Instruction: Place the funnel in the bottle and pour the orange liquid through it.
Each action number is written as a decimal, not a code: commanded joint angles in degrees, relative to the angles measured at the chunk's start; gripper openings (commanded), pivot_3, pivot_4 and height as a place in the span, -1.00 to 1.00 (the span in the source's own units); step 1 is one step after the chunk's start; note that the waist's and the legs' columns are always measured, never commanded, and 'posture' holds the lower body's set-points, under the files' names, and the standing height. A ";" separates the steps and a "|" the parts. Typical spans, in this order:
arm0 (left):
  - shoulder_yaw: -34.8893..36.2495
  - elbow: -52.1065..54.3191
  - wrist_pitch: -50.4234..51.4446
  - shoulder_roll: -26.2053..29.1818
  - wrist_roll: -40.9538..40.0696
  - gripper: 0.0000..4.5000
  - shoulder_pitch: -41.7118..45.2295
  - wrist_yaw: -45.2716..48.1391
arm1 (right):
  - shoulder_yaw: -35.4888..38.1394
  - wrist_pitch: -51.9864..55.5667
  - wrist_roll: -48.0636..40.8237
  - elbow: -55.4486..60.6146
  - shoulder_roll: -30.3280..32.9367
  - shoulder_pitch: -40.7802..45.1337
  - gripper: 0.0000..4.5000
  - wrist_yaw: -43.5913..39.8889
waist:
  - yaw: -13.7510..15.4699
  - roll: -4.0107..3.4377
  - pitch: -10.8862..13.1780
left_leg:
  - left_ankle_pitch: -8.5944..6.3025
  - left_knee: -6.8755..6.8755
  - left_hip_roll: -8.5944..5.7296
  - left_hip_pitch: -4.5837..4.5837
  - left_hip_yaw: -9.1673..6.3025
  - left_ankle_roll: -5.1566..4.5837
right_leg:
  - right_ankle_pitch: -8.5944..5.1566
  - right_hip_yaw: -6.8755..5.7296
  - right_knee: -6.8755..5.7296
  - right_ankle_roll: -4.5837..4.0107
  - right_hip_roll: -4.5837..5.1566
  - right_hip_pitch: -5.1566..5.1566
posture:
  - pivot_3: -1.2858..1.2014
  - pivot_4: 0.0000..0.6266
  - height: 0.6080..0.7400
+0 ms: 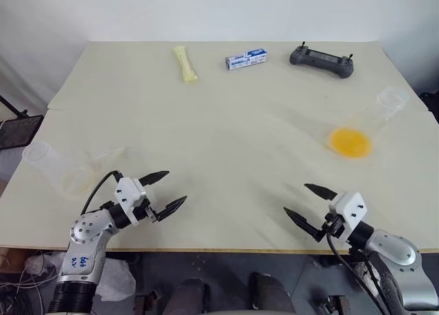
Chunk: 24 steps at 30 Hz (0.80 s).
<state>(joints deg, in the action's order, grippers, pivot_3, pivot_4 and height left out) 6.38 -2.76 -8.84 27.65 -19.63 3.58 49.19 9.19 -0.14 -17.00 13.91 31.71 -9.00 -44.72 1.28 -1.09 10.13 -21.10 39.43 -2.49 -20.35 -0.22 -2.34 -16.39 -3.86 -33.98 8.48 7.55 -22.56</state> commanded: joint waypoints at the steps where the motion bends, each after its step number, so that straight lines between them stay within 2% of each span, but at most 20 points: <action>1: 0.74 2.48 0.01 0.58 -0.75 1.00 -0.35 0.05 | -0.43 -0.73 -0.16 0.41 -0.32 1.36 0.98 0.39 | -0.01 0.00 0.00 | 0.00 0.00 0.00 0.00 0.00 0.00 | 0.00 0.00 0.00 0.00 0.00 0.00 | 0.03 -0.52 1.00; 6: 1.66 7.56 9.21 -0.70 -4.54 1.00 -1.57 -4.01 | -2.79 -0.64 -0.21 -0.08 -1.03 2.57 0.98 -0.42 | 0.00 0.00 0.00 | 0.00 0.00 0.02 0.00 -0.04 0.01 | 0.00 -0.03 -0.08 0.00 0.00 0.00 | 0.03 -0.52 1.00; 12: 5.06 14.31 10.78 -1.95 -4.16 1.00 -5.48 -9.87 | -5.36 -0.51 -0.81 -3.55 -1.17 7.17 0.98 -2.30 | -0.17 0.04 0.03 | 0.00 0.01 0.02 0.00 -0.01 0.00 | 0.00 0.01 -0.04 0.00 0.01 0.01 | 0.03 -0.52 1.00; 16: 11.51 18.59 11.48 -1.72 -5.14 1.00 -10.69 -13.93 | -6.96 -0.62 -1.21 -6.36 -1.27 10.35 0.98 -4.61 | -0.69 0.09 0.06 | -0.05 -0.01 0.18 0.01 -0.03 0.10 | -0.01 0.01 -0.04 -0.03 0.02 -0.01 | 0.03 -0.52 1.00; 21: 23.31 24.17 12.31 -2.95 -9.78 1.00 -22.95 -16.69 | -9.02 -0.87 -1.50 -10.72 -1.89 15.46 0.98 -7.66 | -1.48 0.19 0.13 | -0.07 -0.01 0.23 0.00 0.03 0.12 | -0.03 0.09 0.04 -0.05 0.06 0.00 | 0.03 -0.52 1.00; 24: 26.94 24.61 11.91 -3.83 -11.36 1.00 -27.34 -16.99 | -9.63 -1.15 -1.47 -12.68 -2.32 17.42 0.98 -9.02 | -1.21 0.24 0.17 | -0.08 -0.01 0.24 0.01 -0.03 0.13 | -0.05 0.16 0.17 -0.10 0.11 0.01 | 0.03 -0.52 1.00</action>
<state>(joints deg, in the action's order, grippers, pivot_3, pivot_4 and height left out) 30.84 19.80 3.74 24.37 -29.21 -22.27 32.43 -0.28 -0.08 -17.30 1.27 29.82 7.70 -52.66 0.07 -0.86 10.29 -21.17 39.43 -2.26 -20.35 -0.30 -2.21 -16.45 -3.68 -33.80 8.36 7.68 -22.54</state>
